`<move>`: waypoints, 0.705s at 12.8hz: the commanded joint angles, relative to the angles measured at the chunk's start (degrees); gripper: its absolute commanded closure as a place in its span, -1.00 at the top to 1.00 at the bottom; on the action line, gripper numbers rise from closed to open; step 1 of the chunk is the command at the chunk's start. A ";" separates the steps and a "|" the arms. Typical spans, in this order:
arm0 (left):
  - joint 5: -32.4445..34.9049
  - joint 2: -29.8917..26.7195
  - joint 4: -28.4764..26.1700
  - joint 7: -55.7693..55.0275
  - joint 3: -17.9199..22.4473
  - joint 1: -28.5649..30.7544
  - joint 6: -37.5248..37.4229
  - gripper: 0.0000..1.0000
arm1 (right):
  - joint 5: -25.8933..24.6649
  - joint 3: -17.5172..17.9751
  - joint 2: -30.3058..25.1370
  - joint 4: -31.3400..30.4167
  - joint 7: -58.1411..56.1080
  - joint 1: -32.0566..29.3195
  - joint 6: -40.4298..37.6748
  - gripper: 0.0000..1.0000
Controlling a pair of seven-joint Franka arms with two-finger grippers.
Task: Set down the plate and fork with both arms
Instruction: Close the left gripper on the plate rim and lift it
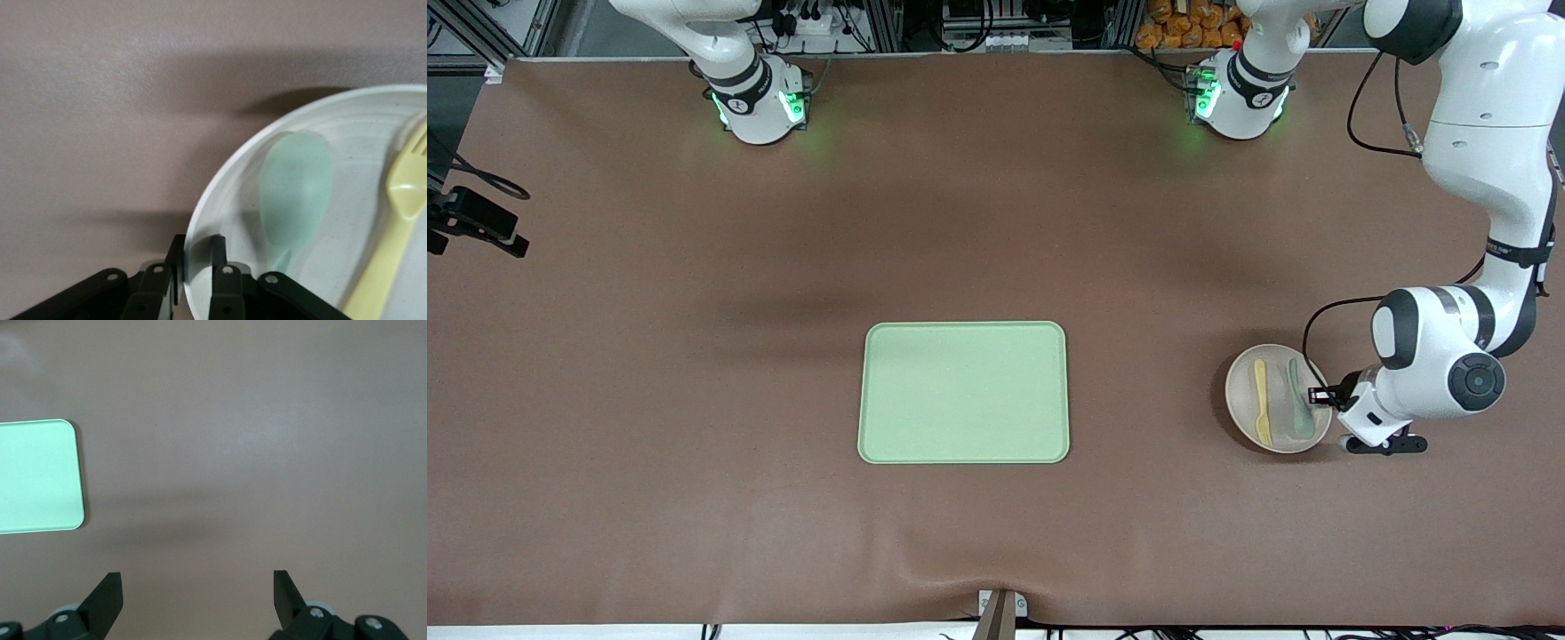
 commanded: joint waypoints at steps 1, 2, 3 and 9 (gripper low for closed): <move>0.74 0.43 -0.27 -1.08 0.01 0.03 0.74 -1.00 | 0.45 -0.17 0.49 1.16 -0.17 -0.13 -0.78 1.00; 0.74 0.16 -0.27 -0.91 -0.17 -0.06 0.74 -1.00 | 0.45 -0.17 0.49 1.25 -0.17 -0.13 -0.78 1.00; 0.74 -0.19 -0.27 -0.65 -0.26 -0.23 0.74 -1.00 | 0.45 -0.17 0.49 1.16 -0.17 -0.04 -0.78 1.00; -2.32 -1.68 -0.01 -0.47 -4.38 0.90 0.66 -1.00 | 0.45 -0.17 0.49 1.16 -0.17 -0.13 -0.78 1.00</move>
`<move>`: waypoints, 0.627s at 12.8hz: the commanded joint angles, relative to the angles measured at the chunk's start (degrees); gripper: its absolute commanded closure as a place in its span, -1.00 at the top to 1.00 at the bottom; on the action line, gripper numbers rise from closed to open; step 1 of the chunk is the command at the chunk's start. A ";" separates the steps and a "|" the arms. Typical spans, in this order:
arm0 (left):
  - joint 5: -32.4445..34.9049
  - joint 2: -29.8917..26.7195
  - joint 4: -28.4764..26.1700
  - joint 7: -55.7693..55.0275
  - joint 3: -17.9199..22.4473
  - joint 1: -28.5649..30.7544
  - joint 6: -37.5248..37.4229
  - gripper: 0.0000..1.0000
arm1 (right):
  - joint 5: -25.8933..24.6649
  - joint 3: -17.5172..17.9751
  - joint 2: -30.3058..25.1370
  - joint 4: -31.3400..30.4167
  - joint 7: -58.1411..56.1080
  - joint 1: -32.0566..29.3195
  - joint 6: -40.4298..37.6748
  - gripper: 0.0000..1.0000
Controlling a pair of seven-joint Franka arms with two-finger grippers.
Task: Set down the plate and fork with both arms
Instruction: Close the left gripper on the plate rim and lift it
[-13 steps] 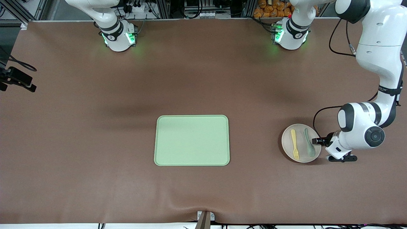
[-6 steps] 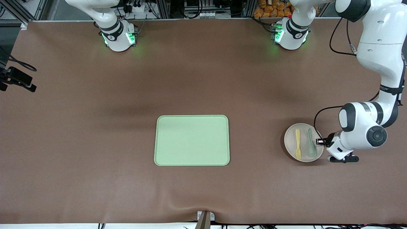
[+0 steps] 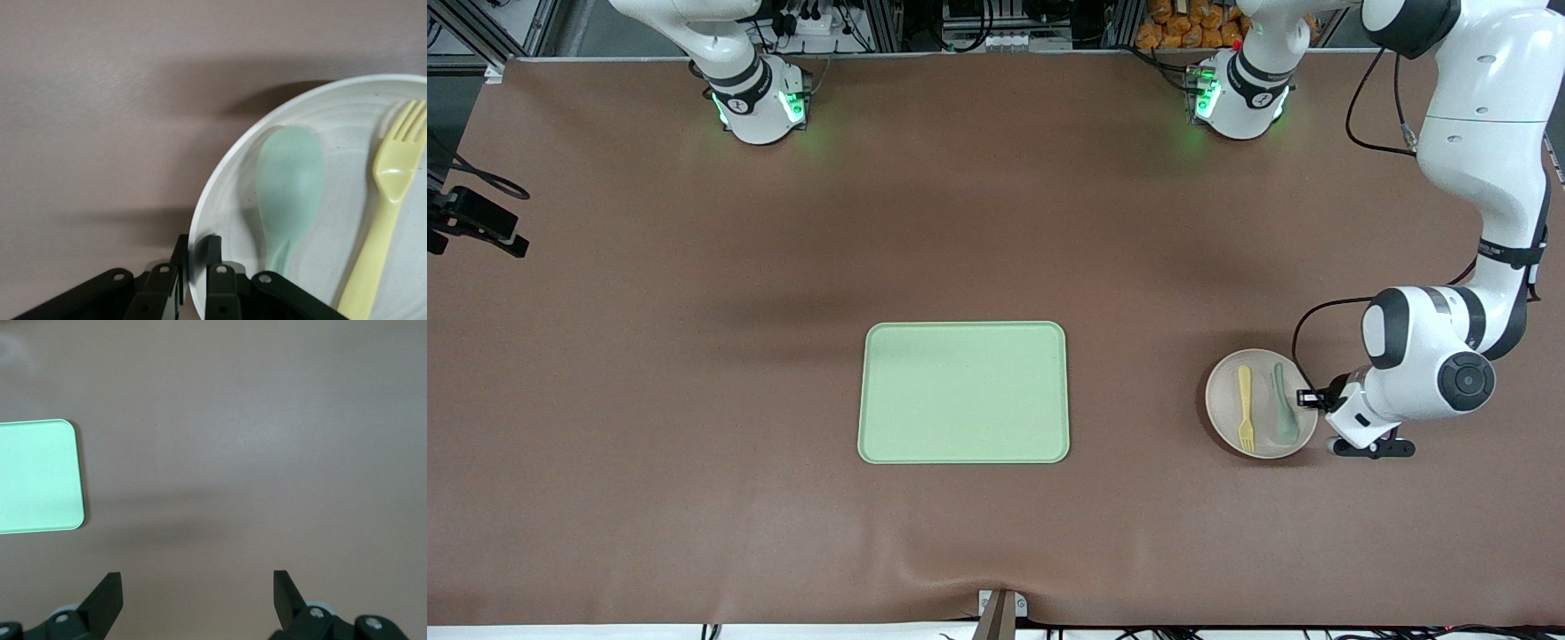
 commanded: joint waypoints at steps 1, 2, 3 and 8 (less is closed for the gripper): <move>-2.93 -1.75 -0.28 -0.04 -1.16 0.88 0.34 -1.00 | 0.45 -0.17 0.49 1.16 -0.17 -0.13 -0.78 1.00; -3.99 -2.10 0.07 0.05 -1.85 0.79 0.34 -1.00 | 0.45 -0.17 0.49 1.16 -0.17 -0.13 -0.78 1.00; -4.52 -2.89 0.07 -0.03 -2.47 0.96 0.34 -1.00 | 0.45 -0.17 0.49 1.16 -0.17 -0.13 -0.87 1.00; -10.14 -6.06 0.33 -0.39 -4.31 0.79 0.26 -1.00 | 0.45 -0.17 0.49 1.07 -0.17 -0.13 -0.87 1.00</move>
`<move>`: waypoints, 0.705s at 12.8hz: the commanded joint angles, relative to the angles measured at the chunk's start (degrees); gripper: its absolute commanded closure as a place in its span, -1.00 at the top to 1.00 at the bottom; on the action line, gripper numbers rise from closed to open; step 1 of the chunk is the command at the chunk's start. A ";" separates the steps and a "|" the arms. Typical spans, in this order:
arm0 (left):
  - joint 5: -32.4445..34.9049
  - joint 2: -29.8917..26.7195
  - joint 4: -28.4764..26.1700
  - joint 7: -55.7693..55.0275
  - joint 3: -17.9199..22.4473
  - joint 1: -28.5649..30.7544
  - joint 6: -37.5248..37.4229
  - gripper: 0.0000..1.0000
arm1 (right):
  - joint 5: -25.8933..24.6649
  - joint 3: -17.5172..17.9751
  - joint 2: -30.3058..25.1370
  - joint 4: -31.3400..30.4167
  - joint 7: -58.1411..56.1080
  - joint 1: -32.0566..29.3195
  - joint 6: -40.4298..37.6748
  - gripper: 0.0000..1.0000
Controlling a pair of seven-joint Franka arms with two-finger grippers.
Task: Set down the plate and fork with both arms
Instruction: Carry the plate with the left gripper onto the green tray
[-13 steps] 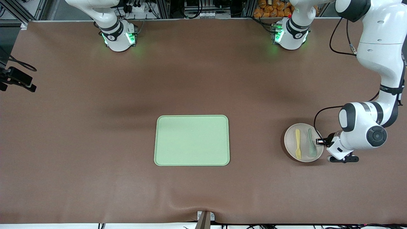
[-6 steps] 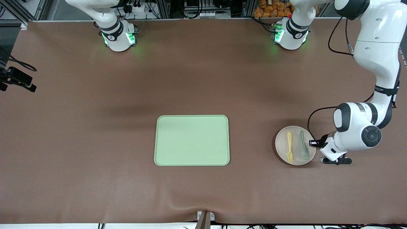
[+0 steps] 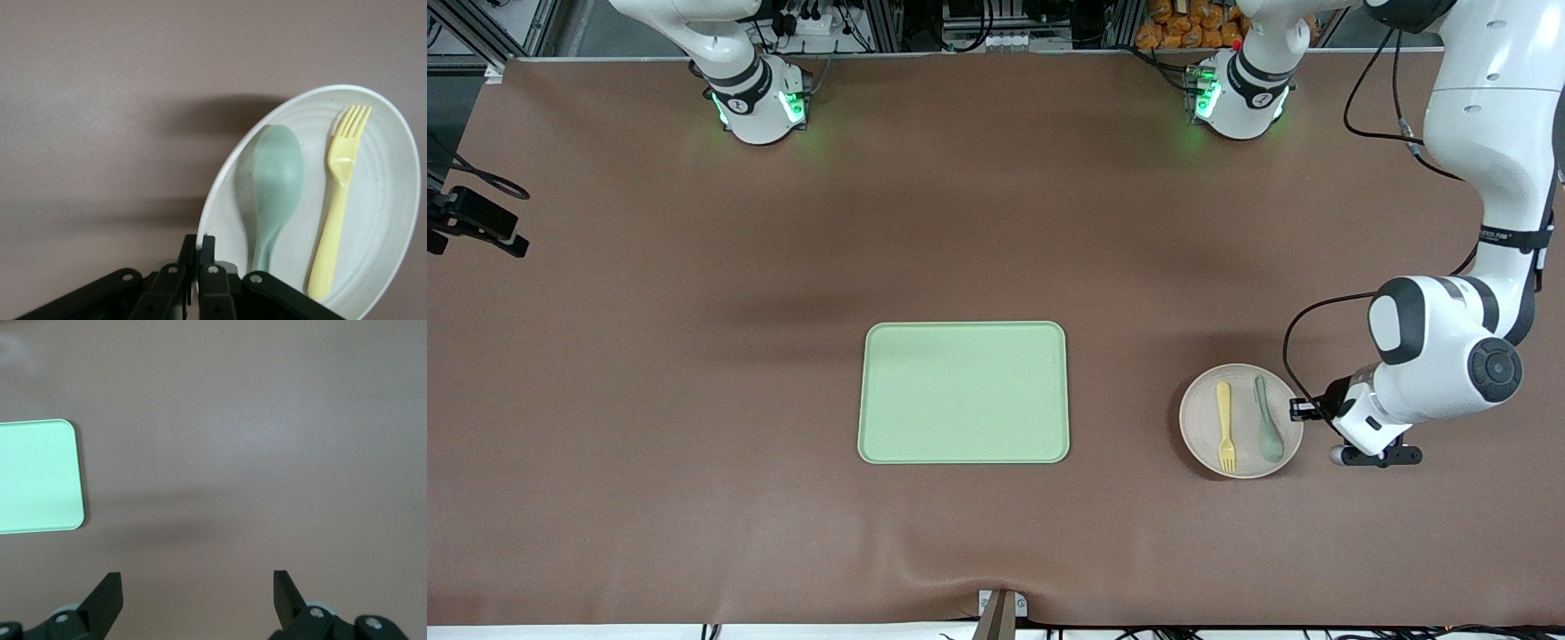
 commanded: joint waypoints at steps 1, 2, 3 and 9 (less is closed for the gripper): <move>-2.52 -2.16 -0.66 -0.69 -1.34 0.26 0.14 -1.00 | 0.45 -0.16 0.49 1.07 -0.17 -0.13 -0.86 1.00; -3.83 -2.25 -0.40 -1.30 -1.86 0.00 0.14 -1.00 | 0.45 -0.16 0.49 1.07 -0.17 -0.21 -0.77 1.00; -4.45 -2.25 0.56 -2.70 -2.83 -0.18 0.14 -1.00 | 0.36 -0.16 0.49 1.07 -0.17 -0.13 -0.77 1.00; -4.28 -1.28 2.51 -15.70 -6.09 -7.28 0.23 -1.00 | 0.45 -0.25 0.49 0.98 -0.08 -0.13 -0.77 1.00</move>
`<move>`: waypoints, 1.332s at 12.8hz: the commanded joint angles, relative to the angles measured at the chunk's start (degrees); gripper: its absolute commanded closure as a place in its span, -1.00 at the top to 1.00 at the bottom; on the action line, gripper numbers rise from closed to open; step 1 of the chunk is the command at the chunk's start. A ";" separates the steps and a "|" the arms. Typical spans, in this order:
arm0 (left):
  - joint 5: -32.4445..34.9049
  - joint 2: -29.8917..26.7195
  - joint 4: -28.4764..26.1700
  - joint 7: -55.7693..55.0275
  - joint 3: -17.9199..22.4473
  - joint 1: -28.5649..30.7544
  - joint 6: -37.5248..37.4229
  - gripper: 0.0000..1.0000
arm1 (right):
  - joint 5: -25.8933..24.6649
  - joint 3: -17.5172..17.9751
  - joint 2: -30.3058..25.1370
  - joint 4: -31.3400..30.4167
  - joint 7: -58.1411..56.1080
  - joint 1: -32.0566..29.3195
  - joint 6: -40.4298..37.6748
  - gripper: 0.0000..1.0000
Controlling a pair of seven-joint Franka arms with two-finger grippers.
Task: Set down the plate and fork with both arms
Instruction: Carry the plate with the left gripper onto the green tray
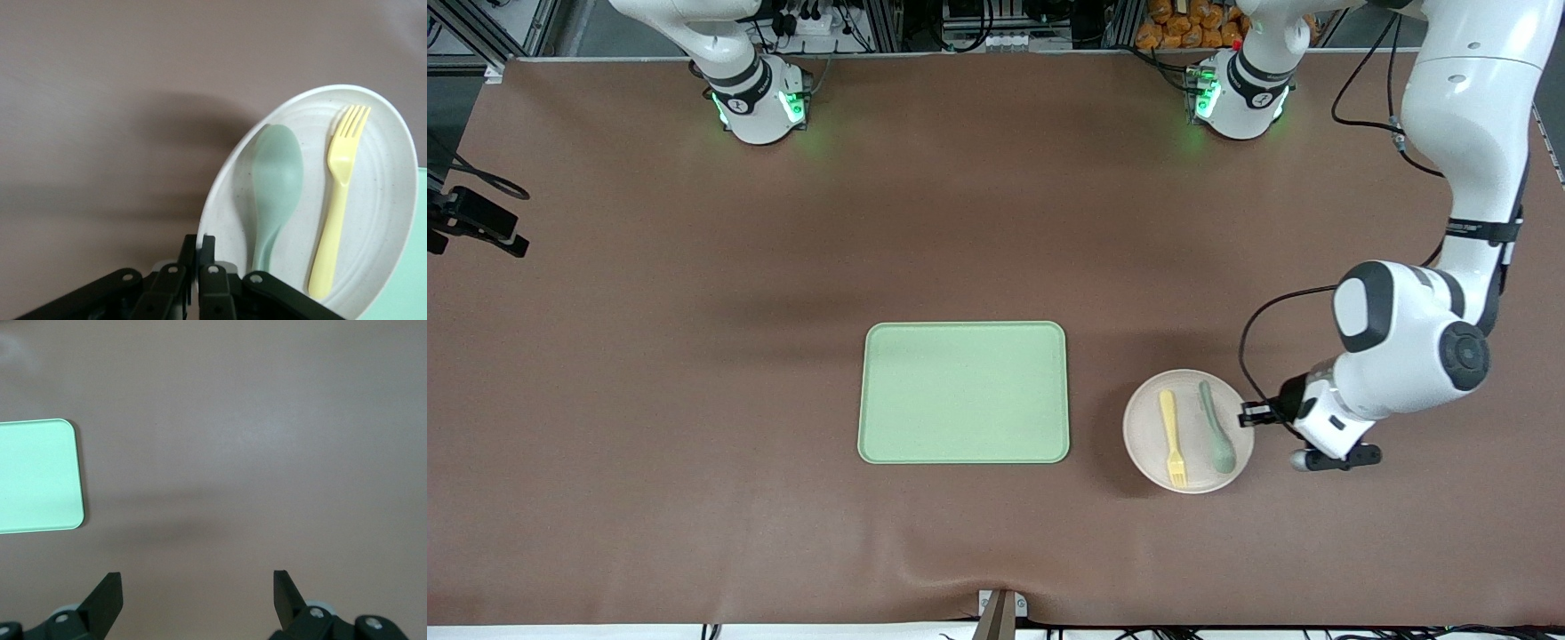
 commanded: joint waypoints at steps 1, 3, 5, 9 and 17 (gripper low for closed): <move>-1.01 0.80 1.51 -5.00 0.27 -4.89 0.27 -1.00 | 0.45 -0.19 0.45 0.98 -0.09 -0.20 -0.77 1.00; -0.66 2.83 3.63 -10.36 0.53 -9.19 0.44 -1.00 | 0.44 -0.10 0.45 0.99 -0.09 -0.11 -0.68 1.00; -0.65 4.24 3.90 -12.04 0.62 -11.75 2.72 -1.00 | 0.45 -0.10 0.45 0.98 -0.09 -0.20 -0.68 1.00; -0.39 6.61 3.99 -17.75 1.23 -17.46 10.01 -1.00 | 0.45 -0.10 0.54 0.98 -0.35 -0.20 -0.42 1.00; 0.05 11.36 4.07 -25.76 8.36 -30.91 21.28 -1.00 | 0.53 -0.02 1.33 1.33 -0.61 0.15 -0.15 1.00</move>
